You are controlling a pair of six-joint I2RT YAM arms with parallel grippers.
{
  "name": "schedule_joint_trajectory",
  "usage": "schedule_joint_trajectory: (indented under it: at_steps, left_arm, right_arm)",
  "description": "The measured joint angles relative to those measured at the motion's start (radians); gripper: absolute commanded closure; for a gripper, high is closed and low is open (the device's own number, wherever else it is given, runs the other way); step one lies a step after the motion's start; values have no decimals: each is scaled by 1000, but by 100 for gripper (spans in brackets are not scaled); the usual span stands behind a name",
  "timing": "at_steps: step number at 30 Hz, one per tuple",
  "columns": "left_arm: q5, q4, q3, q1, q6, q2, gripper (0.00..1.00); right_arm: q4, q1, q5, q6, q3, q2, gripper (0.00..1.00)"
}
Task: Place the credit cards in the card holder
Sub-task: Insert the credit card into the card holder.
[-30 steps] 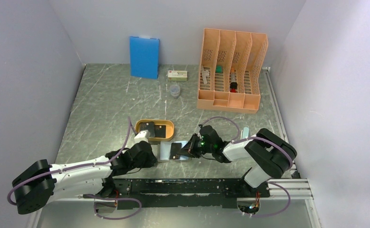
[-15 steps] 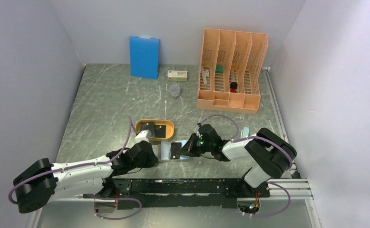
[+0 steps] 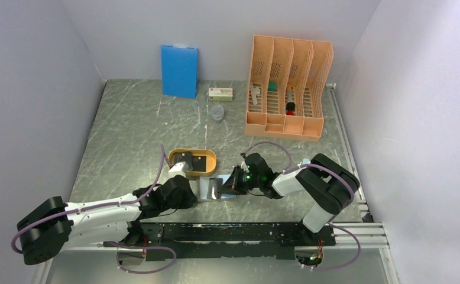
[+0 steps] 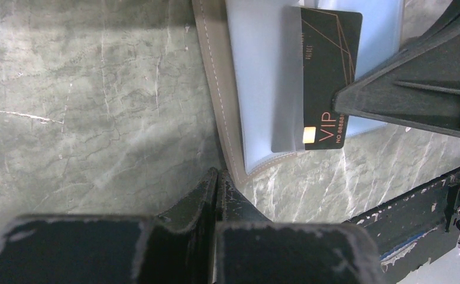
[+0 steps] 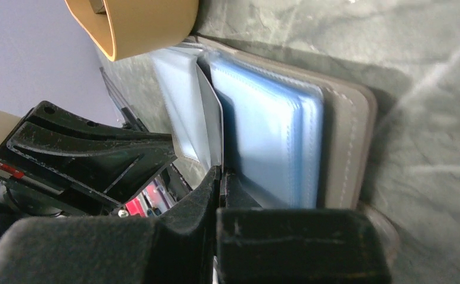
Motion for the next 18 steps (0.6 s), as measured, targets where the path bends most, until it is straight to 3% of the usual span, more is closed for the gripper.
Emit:
schedule_joint_trajectory:
  at_steps: [15,16,18]
  left_arm:
    - [15,54,0,0,8,39,95]
    - [16,55,0,0,9,39,95]
    - [16,55,0,0,10,39,95]
  right_arm:
    - [-35,2,-70,-69,100,84,100]
    - [-46,2,-70,-76,104,83,97]
    - [-72,3,-68,-89,113,77,82]
